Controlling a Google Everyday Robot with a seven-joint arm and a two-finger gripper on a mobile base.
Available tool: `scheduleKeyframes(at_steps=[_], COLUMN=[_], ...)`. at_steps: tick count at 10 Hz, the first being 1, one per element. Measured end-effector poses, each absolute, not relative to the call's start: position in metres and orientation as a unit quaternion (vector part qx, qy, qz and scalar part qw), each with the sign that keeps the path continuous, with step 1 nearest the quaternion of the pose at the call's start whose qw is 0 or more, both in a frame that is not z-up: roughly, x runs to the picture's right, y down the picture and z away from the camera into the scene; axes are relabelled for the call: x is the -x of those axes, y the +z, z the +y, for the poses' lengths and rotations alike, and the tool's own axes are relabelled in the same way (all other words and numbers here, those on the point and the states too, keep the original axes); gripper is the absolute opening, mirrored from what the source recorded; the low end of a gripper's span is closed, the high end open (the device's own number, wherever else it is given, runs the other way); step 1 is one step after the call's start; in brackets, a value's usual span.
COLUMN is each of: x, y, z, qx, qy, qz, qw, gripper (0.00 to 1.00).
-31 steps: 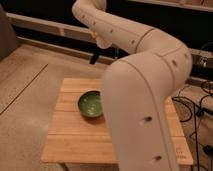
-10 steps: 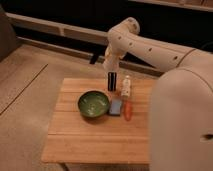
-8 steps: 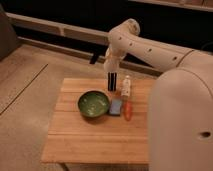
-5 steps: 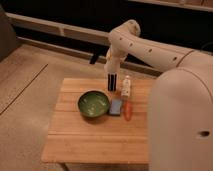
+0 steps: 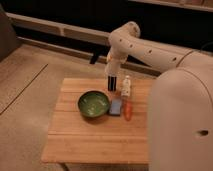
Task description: Place the ceramic cup over the eraser
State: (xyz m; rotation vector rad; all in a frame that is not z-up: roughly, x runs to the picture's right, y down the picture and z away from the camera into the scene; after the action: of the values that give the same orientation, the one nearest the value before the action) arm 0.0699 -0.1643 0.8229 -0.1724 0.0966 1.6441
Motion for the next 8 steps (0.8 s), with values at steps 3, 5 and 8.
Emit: scheduleKeyframes(at_steps=[3,5,8], x=[-0.072,-0.074,-0.075], y=[0.824,0.828,0.837], z=[-0.163,-0.163,-0.166], qx=[0.076,0.076,0.076], qy=[0.729,0.73,0.736], qz=[0.045,0.043,0.035], qw=[0.679,0.677,0.672], gripper=[0.0,0.0,0.0])
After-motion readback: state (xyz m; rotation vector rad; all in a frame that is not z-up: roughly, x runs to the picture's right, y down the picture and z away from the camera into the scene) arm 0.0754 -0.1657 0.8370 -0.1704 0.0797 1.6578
